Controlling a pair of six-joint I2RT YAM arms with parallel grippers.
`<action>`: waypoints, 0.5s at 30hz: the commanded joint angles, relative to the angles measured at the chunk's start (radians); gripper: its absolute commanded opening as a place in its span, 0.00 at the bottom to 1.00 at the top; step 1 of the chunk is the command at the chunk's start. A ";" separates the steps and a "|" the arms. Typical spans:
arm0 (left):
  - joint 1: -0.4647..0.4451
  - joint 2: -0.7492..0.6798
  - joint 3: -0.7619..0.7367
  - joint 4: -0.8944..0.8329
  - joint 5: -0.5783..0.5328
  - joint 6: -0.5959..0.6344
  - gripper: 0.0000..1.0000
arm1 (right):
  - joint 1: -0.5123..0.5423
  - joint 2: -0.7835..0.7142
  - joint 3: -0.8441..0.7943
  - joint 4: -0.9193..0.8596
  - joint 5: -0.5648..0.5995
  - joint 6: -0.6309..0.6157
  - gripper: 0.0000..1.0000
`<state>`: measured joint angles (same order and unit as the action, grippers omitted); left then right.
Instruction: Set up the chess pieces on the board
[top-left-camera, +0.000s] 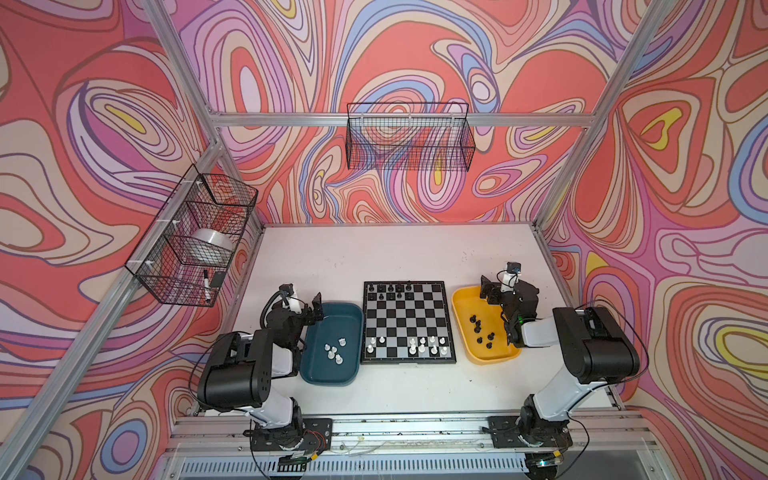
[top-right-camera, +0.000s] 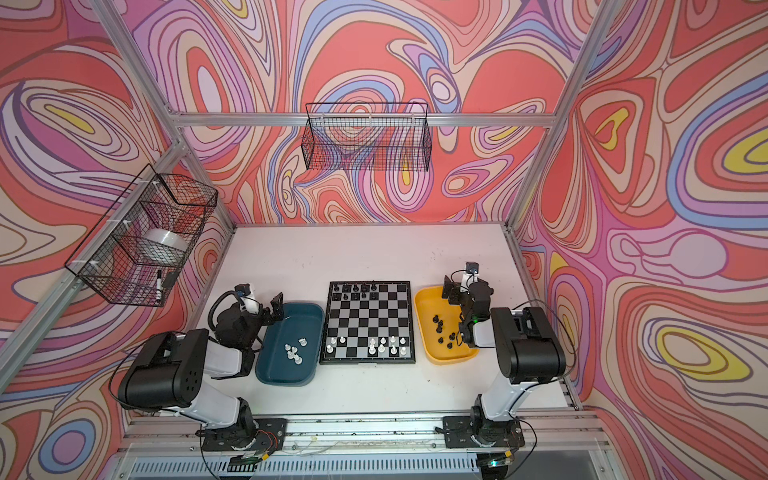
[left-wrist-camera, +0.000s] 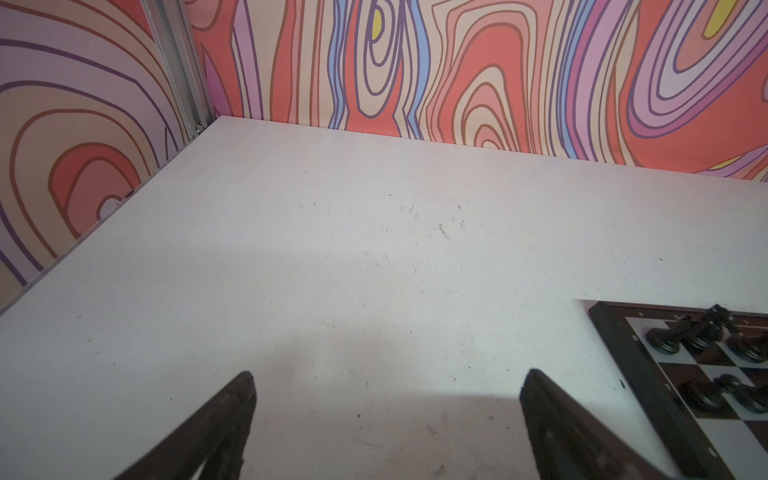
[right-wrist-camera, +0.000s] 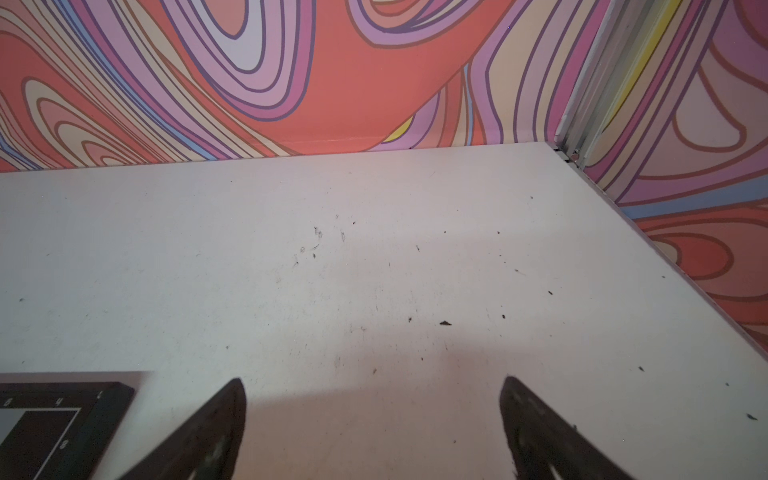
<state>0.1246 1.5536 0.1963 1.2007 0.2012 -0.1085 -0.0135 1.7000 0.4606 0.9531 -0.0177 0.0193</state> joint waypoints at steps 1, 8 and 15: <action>0.004 -0.002 0.012 0.018 -0.006 -0.009 1.00 | 0.004 0.010 0.009 -0.005 0.007 -0.004 0.98; 0.006 -0.002 0.013 0.017 -0.006 -0.008 1.00 | 0.004 0.012 0.013 -0.012 0.004 -0.001 0.98; -0.013 -0.012 0.093 -0.140 0.068 0.045 1.00 | 0.004 -0.024 0.030 -0.066 0.051 0.008 0.98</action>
<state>0.1173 1.5524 0.2646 1.1084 0.2337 -0.0875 -0.0132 1.7000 0.4610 0.9459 0.0006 0.0196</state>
